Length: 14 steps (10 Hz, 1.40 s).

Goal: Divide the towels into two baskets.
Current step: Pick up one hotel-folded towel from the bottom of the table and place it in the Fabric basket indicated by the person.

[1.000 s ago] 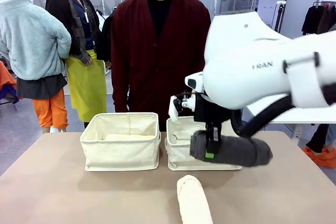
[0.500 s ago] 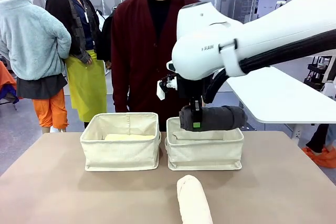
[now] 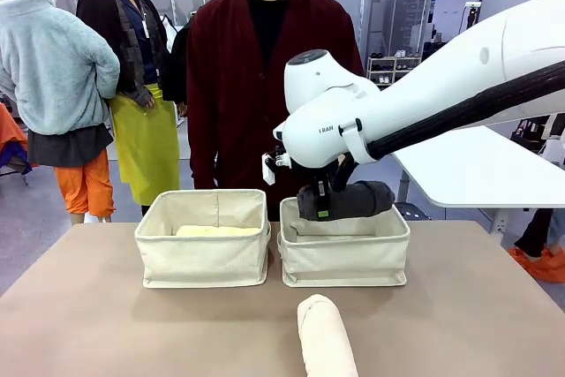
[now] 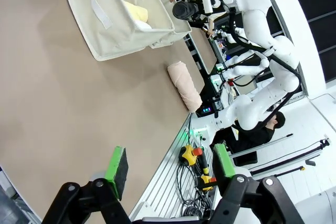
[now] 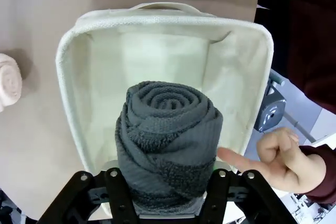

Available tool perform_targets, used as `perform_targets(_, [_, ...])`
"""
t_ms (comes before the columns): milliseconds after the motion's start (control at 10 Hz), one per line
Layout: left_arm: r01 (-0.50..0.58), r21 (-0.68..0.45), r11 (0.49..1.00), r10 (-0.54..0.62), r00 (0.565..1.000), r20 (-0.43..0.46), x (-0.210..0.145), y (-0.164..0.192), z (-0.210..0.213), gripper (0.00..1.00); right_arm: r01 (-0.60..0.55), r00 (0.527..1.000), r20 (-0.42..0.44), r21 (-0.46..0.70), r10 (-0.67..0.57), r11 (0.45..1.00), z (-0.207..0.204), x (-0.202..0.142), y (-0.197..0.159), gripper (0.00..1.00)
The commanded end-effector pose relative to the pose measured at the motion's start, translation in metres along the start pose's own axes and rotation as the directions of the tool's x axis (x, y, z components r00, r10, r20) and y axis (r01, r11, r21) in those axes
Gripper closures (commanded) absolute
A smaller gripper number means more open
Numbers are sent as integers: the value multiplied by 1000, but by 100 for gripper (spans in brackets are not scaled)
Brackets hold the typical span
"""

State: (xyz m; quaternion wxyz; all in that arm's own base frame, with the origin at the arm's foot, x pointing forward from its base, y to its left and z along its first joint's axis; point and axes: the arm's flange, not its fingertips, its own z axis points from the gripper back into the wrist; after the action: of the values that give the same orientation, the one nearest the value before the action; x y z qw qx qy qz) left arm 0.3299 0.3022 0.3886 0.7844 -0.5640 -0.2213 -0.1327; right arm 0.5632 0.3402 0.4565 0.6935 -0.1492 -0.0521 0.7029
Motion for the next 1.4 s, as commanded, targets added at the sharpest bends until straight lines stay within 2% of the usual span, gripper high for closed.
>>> perform_targets(0, [-20, 2, 1000, 20, 1000, -5, -1, -7, 2, 18, 28, 999, -27, -25, -29, 999, 2, 1, 1, 6])
perform_targets(200, [-20, 2, 1000, 20, 1000, -5, -1, -7, 2, 18, 51, 997, -49, -12, -52, 999, 1, 2, 6, 0])
perform_targets(500, [-20, 2, 1000, 20, 1000, -5, -1, -7, 2, 18, 69, 997, -22, -10, -69, 998, 2, -3, 19, 0])
perform_targets(600, [-20, 2, 1000, 20, 1000, -5, -1, -7, 2, 18, 106, 994, -2, -15, -107, 994, 0, -15, 29, 0])
perform_targets(700, [-20, 2, 1000, 20, 1000, -5, -1, -7, 2, 18, 37, 999, -21, -5, -37, 999, 1, 3, 5, 0])
perform_targets(1300, [-20, 2, 1000, 20, 1000, -5, -1, -7, 2, 18, 37, 999, -21, -5, -37, 999, 1, 3, 5, 0])
